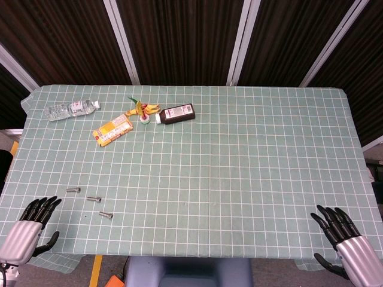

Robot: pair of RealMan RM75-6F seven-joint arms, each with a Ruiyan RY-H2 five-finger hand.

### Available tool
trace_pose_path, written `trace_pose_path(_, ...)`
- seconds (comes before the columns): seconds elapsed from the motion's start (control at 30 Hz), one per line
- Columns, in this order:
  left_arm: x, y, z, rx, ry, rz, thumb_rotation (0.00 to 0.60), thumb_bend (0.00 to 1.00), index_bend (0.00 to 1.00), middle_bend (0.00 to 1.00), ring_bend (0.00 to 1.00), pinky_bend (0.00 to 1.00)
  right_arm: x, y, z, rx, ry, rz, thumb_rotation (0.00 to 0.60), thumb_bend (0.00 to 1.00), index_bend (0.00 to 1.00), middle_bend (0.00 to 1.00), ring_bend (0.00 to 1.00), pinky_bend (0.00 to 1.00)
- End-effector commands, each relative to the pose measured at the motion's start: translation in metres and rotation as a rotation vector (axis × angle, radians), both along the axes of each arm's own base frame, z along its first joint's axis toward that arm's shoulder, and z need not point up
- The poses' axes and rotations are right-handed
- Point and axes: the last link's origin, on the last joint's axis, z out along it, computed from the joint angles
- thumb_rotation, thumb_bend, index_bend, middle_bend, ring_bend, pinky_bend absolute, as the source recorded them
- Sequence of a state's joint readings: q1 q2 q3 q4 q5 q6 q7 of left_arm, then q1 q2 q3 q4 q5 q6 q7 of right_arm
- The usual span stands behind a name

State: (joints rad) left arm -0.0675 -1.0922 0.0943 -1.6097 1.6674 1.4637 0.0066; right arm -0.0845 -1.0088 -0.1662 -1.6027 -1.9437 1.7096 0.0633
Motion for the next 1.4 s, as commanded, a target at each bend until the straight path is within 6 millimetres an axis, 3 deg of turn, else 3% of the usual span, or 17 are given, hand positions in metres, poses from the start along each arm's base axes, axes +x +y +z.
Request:
trace_pose_path(0.03,0.0,0.001,0.0,-0.002,-0.001,0.002,0.6,0.42,0.0,0.05,0.0,0.07,0.0,0.0,-0.001,0.003,0.003,-0.001,0.6,0.31,0.0,0.0,0.0,0.0)
trace_pose_path(0.17,-0.001,0.005,-0.005,-0.01,-0.011,-0.007,0.6,0.42,0.0,0.07,0.01,0.09,0.0,-0.001,-0.003,0.006,0.007,-0.008,0.6,0.31,0.0,0.0,0.0,0.0)
trace_pose_path(0.23,-0.002,0.01,-0.01,0.008,-0.029,-0.027,0.6,0.42,0.01,0.22,0.14,0.27,0.0,-0.002,-0.003,0.002,0.008,-0.011,0.6,0.31,0.0,0.0,0.0,0.0)
trace_pose_path(0.27,-0.002,0.012,-0.014,0.017,-0.048,-0.041,0.6,0.42,0.03,0.39,0.32,0.47,-0.001,-0.002,-0.003,0.002,0.009,-0.013,0.6,0.31,0.0,0.0,0.0,0.0)
trace_pose_path(0.3,-0.005,0.014,-0.019,0.013,-0.063,-0.048,0.6,0.42,0.06,0.62,0.57,0.72,-0.001,-0.002,-0.003,0.002,0.009,-0.015,0.6,0.31,0.0,0.0,0.0,0.0)
trace_pose_path(0.37,-0.014,0.016,-0.033,-0.032,-0.101,-0.042,0.6,0.42,0.12,0.89,0.86,0.95,-0.001,-0.003,-0.003,-0.002,0.01,-0.016,0.6,0.31,0.0,0.0,0.0,0.0)
trace_pose_path(0.43,-0.021,0.02,-0.045,-0.065,-0.144,-0.019,0.6,0.42,0.19,0.99,0.98,1.0,-0.001,-0.002,-0.003,-0.005,0.014,-0.016,0.6,0.31,0.0,0.0,0.0,0.0)
trace_pose_path(0.57,-0.036,0.03,-0.063,-0.112,-0.138,-0.009,0.6,0.42,0.28,1.0,1.0,1.0,0.0,0.002,-0.003,-0.012,0.017,-0.016,0.6,0.31,0.0,0.0,0.0,0.0)
trace_pose_path(0.83,-0.041,0.04,-0.093,-0.13,-0.14,-0.067,0.6,0.42,0.38,1.0,1.0,1.0,0.001,0.003,-0.01,-0.005,0.036,-0.019,0.6,0.31,0.0,0.0,0.0,0.0)
trace_pose_path(1.1,-0.045,0.058,-0.104,-0.071,-0.112,-0.083,0.6,0.42,0.41,1.0,1.0,1.0,0.001,0.001,-0.014,0.012,0.052,-0.025,0.6,0.31,0.0,0.0,0.0,0.0)
trace_pose_path(1.4,-0.045,0.065,-0.114,-0.067,-0.125,-0.091,0.6,0.42,0.41,1.0,1.0,1.0,0.0,0.0,-0.016,0.015,0.059,-0.03,0.6,0.31,0.0,0.0,0.0,0.0)
